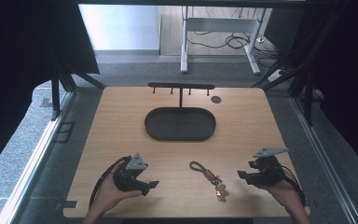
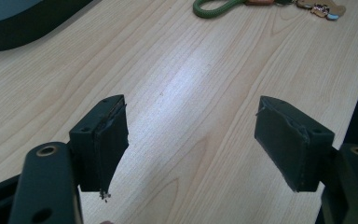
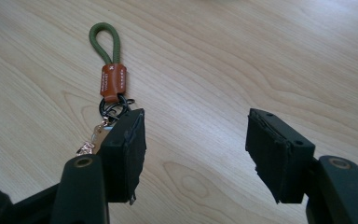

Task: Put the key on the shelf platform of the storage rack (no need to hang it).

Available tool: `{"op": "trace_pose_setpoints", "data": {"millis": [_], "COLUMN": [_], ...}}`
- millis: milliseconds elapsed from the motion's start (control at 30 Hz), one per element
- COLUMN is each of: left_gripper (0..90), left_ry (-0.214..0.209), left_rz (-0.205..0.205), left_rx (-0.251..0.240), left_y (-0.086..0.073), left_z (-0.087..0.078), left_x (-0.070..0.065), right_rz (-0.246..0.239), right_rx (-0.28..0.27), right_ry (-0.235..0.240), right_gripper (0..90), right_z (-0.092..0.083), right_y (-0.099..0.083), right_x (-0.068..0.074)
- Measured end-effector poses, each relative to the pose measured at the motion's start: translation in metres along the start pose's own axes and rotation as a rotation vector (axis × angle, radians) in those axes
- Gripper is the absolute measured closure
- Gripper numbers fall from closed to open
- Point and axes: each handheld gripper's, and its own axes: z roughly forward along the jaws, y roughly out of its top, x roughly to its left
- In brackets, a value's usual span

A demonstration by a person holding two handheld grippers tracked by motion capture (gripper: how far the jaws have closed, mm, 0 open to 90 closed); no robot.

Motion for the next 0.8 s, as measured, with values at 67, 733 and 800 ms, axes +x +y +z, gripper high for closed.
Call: {"op": "trace_pose_setpoints", "data": {"millis": [67, 733, 800], "left_gripper": [26.3, 26.4, 26.4], "left_ry": [-0.005, 0.013, 0.014], "left_rz": [-0.003, -0.014, -0.013], "left_rx": [-0.007, -0.005, -0.003], "left_y": [0.000, -0.002, -0.002], "left_z": [-0.001, -0.002, -0.001], "left_x": [0.001, 0.006, 0.005], "right_rz": [-0.006, -0.102, -0.104], "right_rx": [0.012, 0.111, 0.123], "right_ry": [0.000, 0.058, 0.060], "right_gripper": [38.4, 40.7, 41.1], "right_z": [0.003, 0.035, 0.037], "right_y": [0.002, 0.029, 0.030], "right_x": [0.001, 0.024, 0.027]}}
